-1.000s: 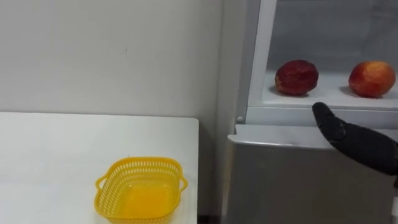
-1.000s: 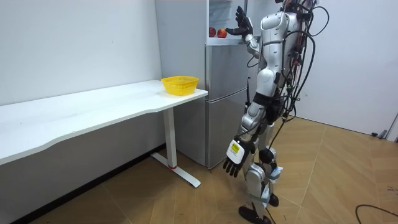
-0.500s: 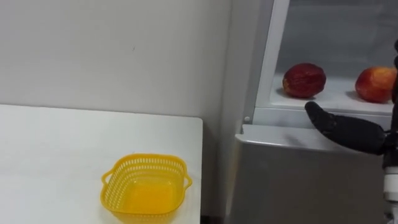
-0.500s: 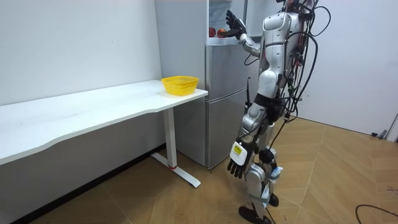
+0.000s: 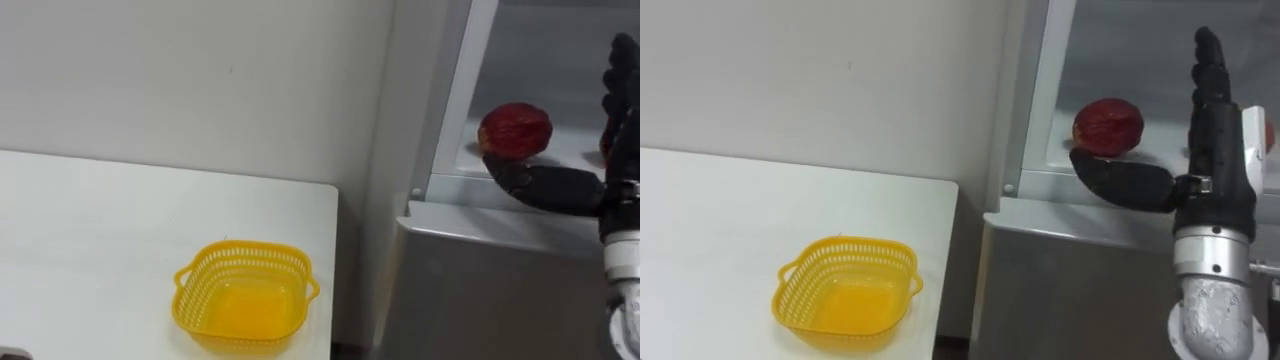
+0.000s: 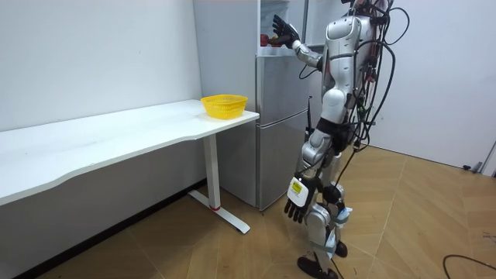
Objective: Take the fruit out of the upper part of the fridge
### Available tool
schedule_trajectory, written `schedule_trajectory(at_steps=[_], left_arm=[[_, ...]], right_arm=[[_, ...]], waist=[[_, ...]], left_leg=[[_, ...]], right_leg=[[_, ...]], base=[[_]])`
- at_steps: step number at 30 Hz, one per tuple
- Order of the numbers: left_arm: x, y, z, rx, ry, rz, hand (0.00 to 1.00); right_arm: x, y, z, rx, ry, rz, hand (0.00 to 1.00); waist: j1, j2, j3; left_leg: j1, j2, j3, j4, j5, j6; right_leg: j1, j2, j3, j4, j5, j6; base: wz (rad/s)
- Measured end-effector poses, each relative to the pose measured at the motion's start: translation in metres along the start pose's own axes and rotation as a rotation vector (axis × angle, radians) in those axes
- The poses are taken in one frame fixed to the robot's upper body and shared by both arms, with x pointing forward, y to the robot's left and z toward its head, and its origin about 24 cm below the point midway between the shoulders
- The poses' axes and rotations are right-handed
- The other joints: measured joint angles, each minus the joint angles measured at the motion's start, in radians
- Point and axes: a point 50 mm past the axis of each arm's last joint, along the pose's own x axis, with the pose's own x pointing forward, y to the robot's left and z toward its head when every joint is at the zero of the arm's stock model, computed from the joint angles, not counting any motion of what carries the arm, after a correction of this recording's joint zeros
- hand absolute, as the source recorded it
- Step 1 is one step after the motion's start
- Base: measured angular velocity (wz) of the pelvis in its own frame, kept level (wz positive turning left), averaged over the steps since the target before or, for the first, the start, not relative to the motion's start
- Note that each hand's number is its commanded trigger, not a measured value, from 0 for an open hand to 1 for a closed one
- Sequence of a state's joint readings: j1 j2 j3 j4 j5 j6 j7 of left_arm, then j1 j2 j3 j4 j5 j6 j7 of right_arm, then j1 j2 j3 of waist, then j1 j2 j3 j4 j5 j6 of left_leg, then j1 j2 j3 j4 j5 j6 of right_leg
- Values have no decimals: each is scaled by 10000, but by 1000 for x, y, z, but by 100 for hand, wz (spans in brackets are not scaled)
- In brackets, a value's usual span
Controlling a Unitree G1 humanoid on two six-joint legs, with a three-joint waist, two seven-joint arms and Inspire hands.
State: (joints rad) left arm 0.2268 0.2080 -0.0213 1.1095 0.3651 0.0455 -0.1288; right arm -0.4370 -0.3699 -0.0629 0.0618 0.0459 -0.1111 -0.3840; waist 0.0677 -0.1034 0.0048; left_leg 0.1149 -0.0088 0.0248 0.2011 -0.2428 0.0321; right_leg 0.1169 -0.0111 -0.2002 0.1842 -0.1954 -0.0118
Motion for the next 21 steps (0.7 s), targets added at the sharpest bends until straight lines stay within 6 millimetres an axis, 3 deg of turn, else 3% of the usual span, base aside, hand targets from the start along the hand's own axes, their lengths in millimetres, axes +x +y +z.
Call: schedule_trajectory(at_steps=[6,12,17,21], left_arm=[[0,0,-1,-105,23,-84,0],[-1,4,-2,-300,37,-21,0],[-1,5,-2,-399,-20,-114,0],[-1,5,-2,-433,5,-130,0]], right_arm=[[9,2,2,65,-55,92,0],[15,-10,-6,-257,317,-9,0],[17,-17,-14,-683,589,51,0],[17,-17,-14,-692,591,149,0]], waist=[[134,-85,-15],[185,5,38],[202,132,2],[215,103,-9]], left_leg=[[-6,-25,-75,58,0,1],[-181,-37,-219,221,-2,1],[-229,-38,-295,226,-1,-5],[-222,-45,-295,261,1,-6]], right_leg=[[56,-32,-73,-6,0,0],[28,-51,-223,7,0,1],[33,-39,-237,30,0,-1],[42,-41,-229,30,0,-1]], base=[[3],[8],[4],[0]])
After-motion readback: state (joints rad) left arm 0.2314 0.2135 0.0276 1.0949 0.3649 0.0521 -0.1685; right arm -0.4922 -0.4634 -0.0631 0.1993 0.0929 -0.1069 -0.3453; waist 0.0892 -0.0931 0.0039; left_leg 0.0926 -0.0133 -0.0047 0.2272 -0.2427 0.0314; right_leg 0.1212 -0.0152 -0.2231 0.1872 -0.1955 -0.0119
